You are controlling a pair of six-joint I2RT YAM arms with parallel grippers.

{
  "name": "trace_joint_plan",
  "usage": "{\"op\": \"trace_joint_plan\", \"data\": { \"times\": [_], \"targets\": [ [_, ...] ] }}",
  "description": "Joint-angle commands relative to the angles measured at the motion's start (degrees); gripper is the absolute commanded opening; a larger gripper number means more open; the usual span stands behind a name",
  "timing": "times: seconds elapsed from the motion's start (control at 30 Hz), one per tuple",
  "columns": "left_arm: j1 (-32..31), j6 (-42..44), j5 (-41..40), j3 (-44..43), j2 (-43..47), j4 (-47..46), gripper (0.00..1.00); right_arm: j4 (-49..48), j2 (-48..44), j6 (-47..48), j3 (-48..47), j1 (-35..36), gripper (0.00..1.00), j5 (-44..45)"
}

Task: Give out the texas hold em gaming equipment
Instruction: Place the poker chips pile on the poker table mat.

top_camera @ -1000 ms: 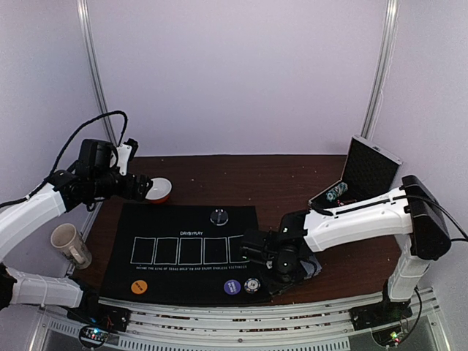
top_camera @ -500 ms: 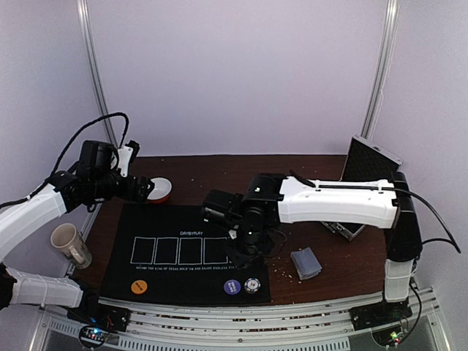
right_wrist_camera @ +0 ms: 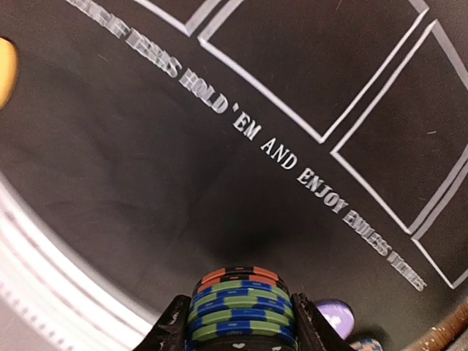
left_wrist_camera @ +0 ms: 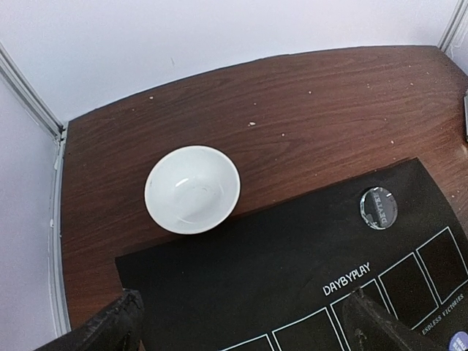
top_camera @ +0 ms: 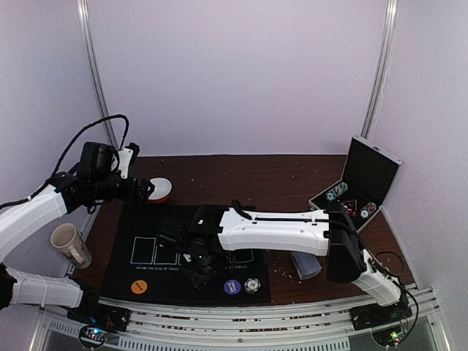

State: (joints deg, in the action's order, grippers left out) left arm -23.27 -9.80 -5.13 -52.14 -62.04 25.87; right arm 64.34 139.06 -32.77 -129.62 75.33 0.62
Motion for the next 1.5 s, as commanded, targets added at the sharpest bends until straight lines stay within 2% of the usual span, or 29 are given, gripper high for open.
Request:
{"op": "trace_joint_plan", "data": {
  "times": [0.0,0.43,0.5,0.67,0.93,1.03,1.17,1.27,1.47],
  "targets": [
    [-0.11,-0.69,0.53,0.37,0.63,-0.37,0.98,2.00,2.67,0.92,-1.69,0.48,0.00,0.37],
    [-0.13,-0.26,0.33,0.22,0.90,0.02,0.98,3.68,9.06,1.45,-3.30,1.26,0.00,1.98],
    [-0.13,-0.20,0.22,0.13,0.96,0.03,0.98,3.86,9.31,1.80,-3.29,1.30,0.11,1.96],
    [-0.05,-0.08,0.16,-0.03,1.04,-0.03,0.98,2.71,8.99,1.80,-3.42,1.19,0.52,1.16],
    [-0.16,0.24,0.42,-0.27,1.32,0.13,0.98,1.98,7.09,1.19,-6.11,1.19,0.85,0.62],
    [-0.18,0.72,2.80,-0.98,0.81,0.56,0.98,0.30,3.73,1.87,-6.78,0.94,0.99,0.18],
    [-0.58,0.99,7.61,-3.08,-0.26,2.90,0.98,-3.09,-4.75,2.97,-5.17,-0.01,1.00,2.22],
    [-3.21,2.48,8.66,-4.77,0.13,5.14,0.98,-4.88,-13.21,3.17,1.38,-1.17,1.00,4.48],
    [-17.39,3.61,15.28,-7.96,-3.60,14.42,0.98,-4.98,-33.27,-2.64,23.96,-6.79,1.00,12.52]
  ]
}}
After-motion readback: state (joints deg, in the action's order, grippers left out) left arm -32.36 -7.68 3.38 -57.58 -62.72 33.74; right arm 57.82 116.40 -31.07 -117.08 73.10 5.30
